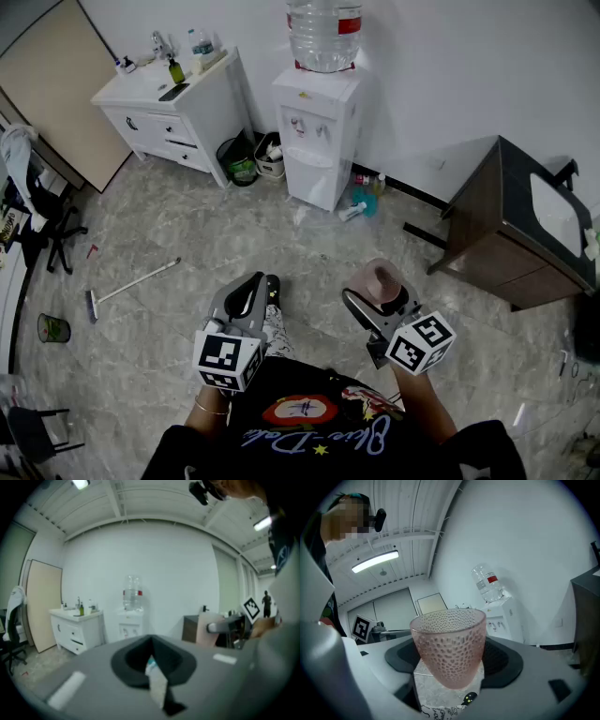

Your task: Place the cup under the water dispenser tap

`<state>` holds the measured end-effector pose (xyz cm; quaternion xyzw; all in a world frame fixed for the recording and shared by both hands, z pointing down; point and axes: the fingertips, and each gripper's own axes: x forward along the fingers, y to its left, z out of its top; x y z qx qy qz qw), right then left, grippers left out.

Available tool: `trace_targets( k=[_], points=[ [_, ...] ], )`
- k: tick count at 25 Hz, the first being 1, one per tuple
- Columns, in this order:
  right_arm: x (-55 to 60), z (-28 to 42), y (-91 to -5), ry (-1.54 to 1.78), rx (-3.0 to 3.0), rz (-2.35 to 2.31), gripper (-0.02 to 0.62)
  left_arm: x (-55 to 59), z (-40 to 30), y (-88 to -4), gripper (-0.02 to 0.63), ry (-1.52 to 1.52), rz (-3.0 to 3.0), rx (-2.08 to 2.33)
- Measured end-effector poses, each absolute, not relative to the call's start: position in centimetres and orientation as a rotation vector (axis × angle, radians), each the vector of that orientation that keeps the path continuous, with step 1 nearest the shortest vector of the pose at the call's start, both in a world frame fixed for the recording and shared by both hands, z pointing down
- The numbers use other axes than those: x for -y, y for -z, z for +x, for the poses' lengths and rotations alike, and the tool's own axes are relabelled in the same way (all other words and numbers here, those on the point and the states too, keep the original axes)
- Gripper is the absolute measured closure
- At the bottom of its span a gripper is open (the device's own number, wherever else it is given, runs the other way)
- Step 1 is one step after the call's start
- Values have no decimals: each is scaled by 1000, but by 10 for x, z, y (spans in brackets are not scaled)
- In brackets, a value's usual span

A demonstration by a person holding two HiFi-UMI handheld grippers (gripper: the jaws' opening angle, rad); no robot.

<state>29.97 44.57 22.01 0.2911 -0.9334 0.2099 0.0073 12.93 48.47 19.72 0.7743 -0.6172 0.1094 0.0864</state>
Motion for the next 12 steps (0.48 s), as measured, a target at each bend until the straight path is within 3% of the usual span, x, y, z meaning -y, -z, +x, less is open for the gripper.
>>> trace_targets(
  k=[6, 12],
  points=[
    [-324, 213, -250, -611, 2917, 899, 230, -352, 41, -232, 604, -283, 2290, 1839],
    [-155, 92, -285, -807, 2903, 1026, 230, -189, -47, -262, 604, -378, 2339, 1675]
  ],
)
